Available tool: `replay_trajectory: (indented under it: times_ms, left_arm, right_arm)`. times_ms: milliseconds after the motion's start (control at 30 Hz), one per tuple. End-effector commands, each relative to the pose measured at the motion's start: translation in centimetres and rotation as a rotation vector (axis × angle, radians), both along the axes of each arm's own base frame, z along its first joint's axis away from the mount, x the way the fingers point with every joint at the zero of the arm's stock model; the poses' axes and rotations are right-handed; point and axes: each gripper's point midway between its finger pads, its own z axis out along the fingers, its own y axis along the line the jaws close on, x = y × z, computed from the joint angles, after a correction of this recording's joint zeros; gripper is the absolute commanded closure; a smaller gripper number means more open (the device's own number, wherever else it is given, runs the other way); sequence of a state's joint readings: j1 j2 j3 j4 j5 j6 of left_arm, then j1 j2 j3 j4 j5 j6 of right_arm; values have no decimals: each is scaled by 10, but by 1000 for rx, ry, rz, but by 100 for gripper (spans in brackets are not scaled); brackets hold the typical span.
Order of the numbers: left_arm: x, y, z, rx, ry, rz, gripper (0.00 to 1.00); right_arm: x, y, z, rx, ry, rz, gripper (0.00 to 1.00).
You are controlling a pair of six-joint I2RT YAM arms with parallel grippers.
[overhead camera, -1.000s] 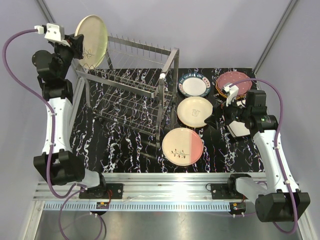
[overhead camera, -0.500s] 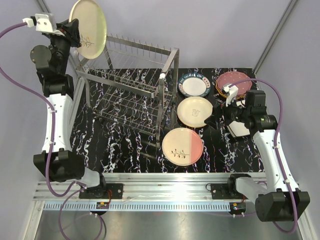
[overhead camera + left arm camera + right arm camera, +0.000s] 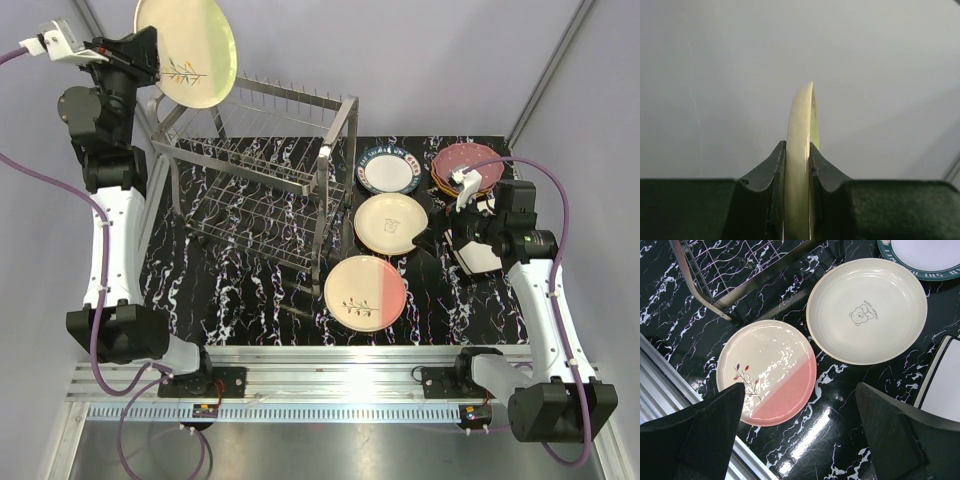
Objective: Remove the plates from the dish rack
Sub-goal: Grab a plate with the left arm
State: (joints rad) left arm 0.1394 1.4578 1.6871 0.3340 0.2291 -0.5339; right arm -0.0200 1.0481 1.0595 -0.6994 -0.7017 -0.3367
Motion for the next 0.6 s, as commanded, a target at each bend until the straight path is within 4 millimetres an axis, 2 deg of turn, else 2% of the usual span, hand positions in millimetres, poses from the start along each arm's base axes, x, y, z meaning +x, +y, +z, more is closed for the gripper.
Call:
replay_trajectory:
  times_ms: [0, 167, 300, 367, 400, 500, 533, 567]
  left_arm:
    - [-70, -15, 90, -195, -251, -159, 100]
    - [-77, -40, 79, -354, -121, -385, 100]
    - [-81, -69, 63, -422, -26, -578, 100]
    - [-81, -87, 52, -444, 27, -657, 100]
    - [-88, -101, 49, -439, 45, -711, 100]
    - [-90, -119, 36, -448, 100, -785, 100]
    - [-96, -134, 33, -448, 117, -828, 100]
    - [-95, -141, 25, -454, 144, -851, 100]
  right_arm:
    - [4, 3, 10, 12, -48, 16, 0]
    - [4, 2, 11, 9, -59, 15, 0]
    - [3, 1, 15, 5, -81, 11, 0]
    - [2, 1, 20, 8, -99, 16, 0]
    - [0, 3, 23, 12, -105, 22, 0]
    - [-8, 11, 46, 59, -136, 60, 0]
    - [-11, 15, 53, 86, -125, 66, 0]
    - [-18, 23, 69, 128, -126, 113, 0]
